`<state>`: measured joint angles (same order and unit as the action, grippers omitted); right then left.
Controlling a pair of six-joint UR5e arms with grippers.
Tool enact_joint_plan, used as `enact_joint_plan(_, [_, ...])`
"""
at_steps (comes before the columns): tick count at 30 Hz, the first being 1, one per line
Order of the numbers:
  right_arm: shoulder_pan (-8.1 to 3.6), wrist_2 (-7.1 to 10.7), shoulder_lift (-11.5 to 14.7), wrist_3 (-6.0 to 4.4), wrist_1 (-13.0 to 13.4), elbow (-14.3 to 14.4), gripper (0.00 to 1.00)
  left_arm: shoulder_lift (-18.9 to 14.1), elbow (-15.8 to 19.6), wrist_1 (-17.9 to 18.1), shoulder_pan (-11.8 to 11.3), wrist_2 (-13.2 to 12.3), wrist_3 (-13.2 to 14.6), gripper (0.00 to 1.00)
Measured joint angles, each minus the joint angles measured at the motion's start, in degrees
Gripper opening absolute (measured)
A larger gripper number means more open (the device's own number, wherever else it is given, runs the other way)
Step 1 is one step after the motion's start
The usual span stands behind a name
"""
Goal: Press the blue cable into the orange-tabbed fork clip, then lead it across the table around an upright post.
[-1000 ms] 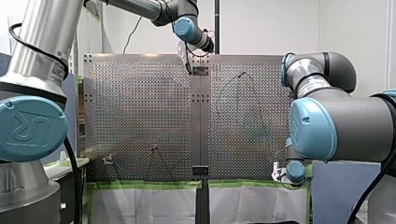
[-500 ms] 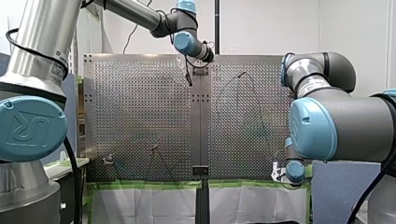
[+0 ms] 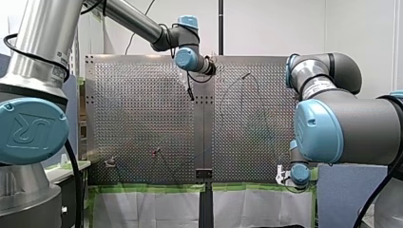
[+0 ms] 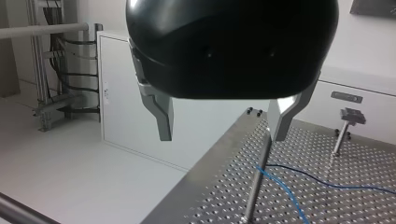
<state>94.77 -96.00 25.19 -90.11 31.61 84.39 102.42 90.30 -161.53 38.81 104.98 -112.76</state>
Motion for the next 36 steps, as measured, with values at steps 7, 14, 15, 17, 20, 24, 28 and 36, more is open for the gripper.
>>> enact_joint_plan(7, [0.09,-0.01,0.0,0.01,0.0,0.0,0.0,0.0,4.1,4.1,0.0,0.0,0.0,1.0])
enact_joint_plan(14, [0.13,-0.03,0.0,0.01,0.0,0.0,0.0,0.0,8.2,8.2,0.0,0.0,0.0,1.0])
enact_joint_plan(15, [0.13,-0.03,0.0,0.01,0.0,0.0,0.0,0.0,8.7,8.7,0.0,0.0,0.0,1.0])
enact_joint_plan(17, [0.16,-0.03,0.0,0.01,0.0,0.0,0.0,0.0,9.8,9.8,0.0,0.0,0.0,1.0])
enact_joint_plan(20, [0.2,-0.04,0.0,0.01,0.0,0.0,0.0,0.0,11.3,11.3,0.0,0.0,0.0,1.0])
enact_joint_plan(24, [0.28,-0.05,0.0,0.0,0.0,0.0,0.0,0.0,13.0,13.0,0.0,0.0,0.0,1.0])
enact_joint_plan(28, [0.31,-0.06,0.0,0.01,0.0,0.0,0.0,0.0,15.0,15.0,0.0,0.0,-0.1,1.0])
enact_joint_plan(36, [0.36,-0.07,0.0,0.08,0.0,-0.1,0.0,0.0,19.2,19.2,0.0,0.0,-0.1,1.0])
